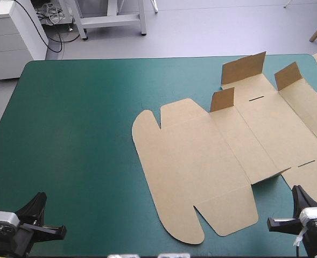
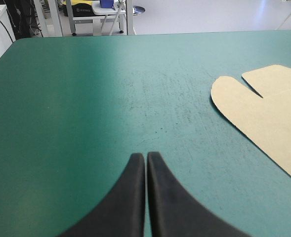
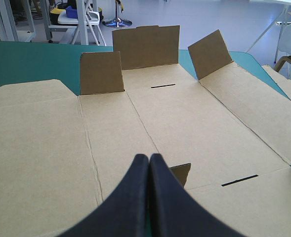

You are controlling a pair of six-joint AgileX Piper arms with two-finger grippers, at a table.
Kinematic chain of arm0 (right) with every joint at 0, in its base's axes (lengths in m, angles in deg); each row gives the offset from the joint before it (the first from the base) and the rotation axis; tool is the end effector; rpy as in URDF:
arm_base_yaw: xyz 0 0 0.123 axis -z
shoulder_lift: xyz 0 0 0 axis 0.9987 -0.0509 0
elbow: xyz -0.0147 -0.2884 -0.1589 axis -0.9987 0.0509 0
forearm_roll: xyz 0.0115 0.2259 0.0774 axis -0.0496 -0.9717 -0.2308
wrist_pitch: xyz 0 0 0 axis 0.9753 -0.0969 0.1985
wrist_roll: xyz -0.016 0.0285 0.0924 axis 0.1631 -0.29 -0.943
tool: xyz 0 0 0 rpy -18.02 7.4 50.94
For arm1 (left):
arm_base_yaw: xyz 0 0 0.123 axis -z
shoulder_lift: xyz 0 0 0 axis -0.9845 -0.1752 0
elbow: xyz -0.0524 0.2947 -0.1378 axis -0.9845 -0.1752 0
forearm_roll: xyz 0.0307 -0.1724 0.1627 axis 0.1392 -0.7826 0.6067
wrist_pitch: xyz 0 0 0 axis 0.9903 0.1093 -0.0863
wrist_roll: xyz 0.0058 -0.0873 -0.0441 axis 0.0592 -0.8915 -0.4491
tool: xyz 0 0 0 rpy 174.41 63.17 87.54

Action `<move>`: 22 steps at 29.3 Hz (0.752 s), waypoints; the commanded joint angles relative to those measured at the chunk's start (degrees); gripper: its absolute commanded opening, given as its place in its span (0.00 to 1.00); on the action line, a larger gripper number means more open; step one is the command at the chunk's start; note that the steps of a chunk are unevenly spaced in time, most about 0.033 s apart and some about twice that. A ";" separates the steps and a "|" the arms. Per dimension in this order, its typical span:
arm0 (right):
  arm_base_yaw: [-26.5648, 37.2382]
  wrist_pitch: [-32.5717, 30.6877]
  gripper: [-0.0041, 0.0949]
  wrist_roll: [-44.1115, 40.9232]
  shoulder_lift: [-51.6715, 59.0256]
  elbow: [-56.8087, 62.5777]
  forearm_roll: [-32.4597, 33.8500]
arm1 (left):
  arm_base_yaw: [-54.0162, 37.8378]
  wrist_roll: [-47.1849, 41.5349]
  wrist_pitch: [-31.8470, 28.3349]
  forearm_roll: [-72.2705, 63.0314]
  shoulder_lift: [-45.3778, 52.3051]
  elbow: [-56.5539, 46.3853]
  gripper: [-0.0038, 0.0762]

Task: Fold the box

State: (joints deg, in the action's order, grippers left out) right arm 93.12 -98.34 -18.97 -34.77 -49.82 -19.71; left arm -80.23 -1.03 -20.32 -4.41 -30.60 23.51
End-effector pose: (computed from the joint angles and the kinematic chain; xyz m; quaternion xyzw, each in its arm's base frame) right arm -0.0320 0.0118 0.2751 -0.0229 0.7605 -0.0323 0.6481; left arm -0.0393 -0.0127 0.2743 0.0353 0.7825 -0.0506 0.6196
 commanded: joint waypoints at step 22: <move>-0.07 4.34 0.96 -3.99 1.09 -1.49 2.69 | -0.09 0.22 -4.30 -1.14 0.71 1.19 0.04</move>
State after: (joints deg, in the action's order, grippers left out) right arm 93.12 -98.34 -21.20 -34.77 -49.82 -18.34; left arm -80.23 -1.03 -20.32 -4.41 -30.60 23.51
